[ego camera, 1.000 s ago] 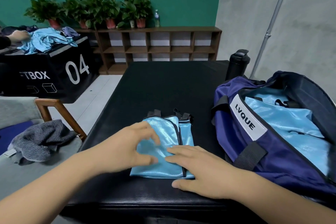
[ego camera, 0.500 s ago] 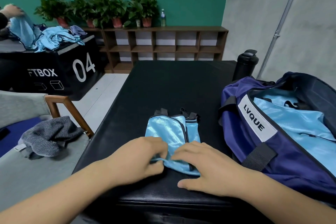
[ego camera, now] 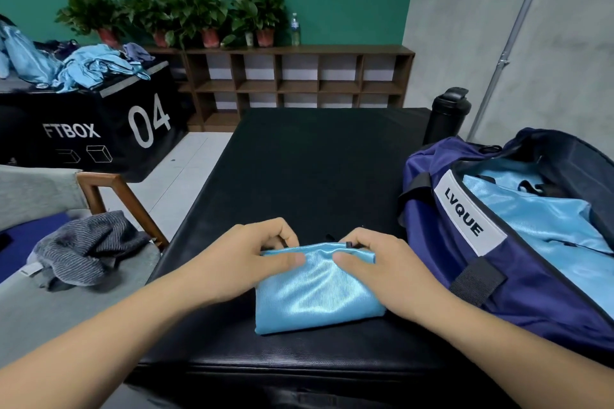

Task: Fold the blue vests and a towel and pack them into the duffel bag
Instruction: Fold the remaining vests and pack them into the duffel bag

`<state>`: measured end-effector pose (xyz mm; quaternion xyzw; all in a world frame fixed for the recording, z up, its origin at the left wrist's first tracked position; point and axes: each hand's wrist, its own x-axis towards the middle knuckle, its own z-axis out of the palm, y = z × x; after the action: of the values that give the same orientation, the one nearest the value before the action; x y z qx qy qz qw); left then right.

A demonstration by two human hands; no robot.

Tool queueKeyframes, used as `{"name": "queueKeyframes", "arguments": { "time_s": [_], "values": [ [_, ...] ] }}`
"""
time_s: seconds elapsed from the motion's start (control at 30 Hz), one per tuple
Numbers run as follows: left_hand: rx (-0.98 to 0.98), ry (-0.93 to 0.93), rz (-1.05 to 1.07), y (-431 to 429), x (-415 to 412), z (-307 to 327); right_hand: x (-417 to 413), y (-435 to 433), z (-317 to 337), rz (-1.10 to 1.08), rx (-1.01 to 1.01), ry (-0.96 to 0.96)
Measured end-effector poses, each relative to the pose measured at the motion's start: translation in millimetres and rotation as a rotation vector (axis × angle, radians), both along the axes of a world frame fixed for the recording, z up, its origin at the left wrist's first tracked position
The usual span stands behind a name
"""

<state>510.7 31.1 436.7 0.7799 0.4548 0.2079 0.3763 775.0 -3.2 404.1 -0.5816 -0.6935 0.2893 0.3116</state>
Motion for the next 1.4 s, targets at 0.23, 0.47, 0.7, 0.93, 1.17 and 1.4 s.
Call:
{"name": "queueKeyframes", "arguments": {
  "time_s": [0.23, 0.47, 0.7, 0.93, 1.17, 1.4],
  "values": [
    [0.111, 0.191, 0.086, 18, -2, -19, -6, 5, -5, -0.162, 0.075, -0.312],
    [0.201, 0.232, 0.094, 25, -3, -26, -5, 22, -6, 0.079, 0.369, -0.485],
    [0.176, 0.200, 0.079, 27, -5, -22, -34, 60, 31, 0.421, -0.169, -0.484],
    [0.110, 0.177, 0.107, 32, -10, -21, -44, 80, 54, 0.449, -0.431, -0.584],
    [0.076, 0.185, 0.202, 35, -13, -24, -47, 80, 53, 0.465, -0.516, -0.613],
    [0.059, 0.184, 0.250, 42, -13, -18, -38, 66, 72, 0.491, -0.492, -0.546]
  ]
}}
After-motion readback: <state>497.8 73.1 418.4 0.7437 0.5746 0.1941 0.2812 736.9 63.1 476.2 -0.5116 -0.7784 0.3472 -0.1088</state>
